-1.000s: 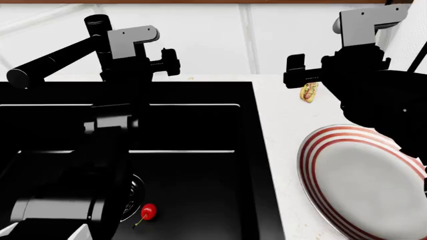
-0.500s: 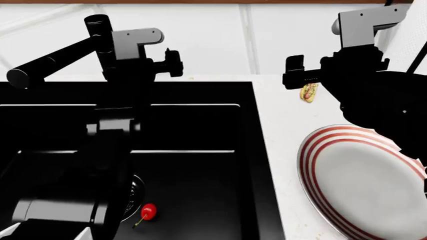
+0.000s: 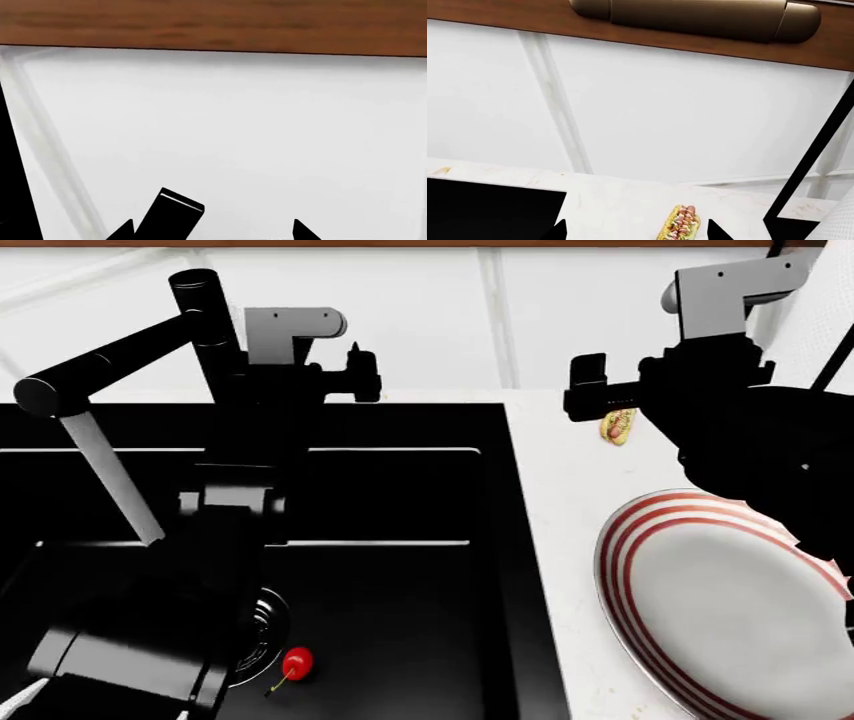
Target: Pick the cherry from the counter and place it in the sink. Then turn on the sink faucet.
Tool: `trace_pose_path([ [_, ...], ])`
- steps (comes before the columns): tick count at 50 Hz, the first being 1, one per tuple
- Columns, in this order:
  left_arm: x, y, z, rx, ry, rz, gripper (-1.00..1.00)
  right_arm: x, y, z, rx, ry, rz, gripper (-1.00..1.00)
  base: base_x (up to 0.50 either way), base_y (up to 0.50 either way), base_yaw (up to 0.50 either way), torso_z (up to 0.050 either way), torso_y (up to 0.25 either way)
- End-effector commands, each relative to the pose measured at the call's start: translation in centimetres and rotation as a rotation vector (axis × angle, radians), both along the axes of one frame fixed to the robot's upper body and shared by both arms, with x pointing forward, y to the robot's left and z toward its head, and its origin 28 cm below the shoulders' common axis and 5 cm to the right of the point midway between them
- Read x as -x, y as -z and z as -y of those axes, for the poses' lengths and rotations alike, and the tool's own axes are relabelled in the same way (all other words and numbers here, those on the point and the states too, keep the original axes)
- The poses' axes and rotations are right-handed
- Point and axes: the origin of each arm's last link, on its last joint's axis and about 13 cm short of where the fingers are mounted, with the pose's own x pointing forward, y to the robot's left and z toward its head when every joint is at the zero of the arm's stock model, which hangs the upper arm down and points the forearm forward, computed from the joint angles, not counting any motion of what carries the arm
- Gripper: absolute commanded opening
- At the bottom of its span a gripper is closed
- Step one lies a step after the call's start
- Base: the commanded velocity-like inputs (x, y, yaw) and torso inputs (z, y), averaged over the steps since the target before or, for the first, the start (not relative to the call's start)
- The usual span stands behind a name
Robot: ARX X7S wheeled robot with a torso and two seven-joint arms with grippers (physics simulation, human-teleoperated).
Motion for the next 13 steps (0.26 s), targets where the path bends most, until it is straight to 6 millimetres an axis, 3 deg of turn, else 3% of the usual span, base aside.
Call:
trace_pose_path([
  [1, 0.2, 0.72, 1.22, -0.019, 0.091, -0.021, 1.0, 0.05, 0.1, -0.01, -0.001, -0.002, 0.0, 1.0, 0.0, 0.0, 0.0, 0.0, 0.0],
  [13, 0.13, 0.37, 1.1, -0.005, 0.082, -0.017, 1.0, -0.04, 0.15, -0.05, -0.002, -0.005, 0.0, 1.0, 0.0, 0.0, 0.0, 0.0, 0.0],
])
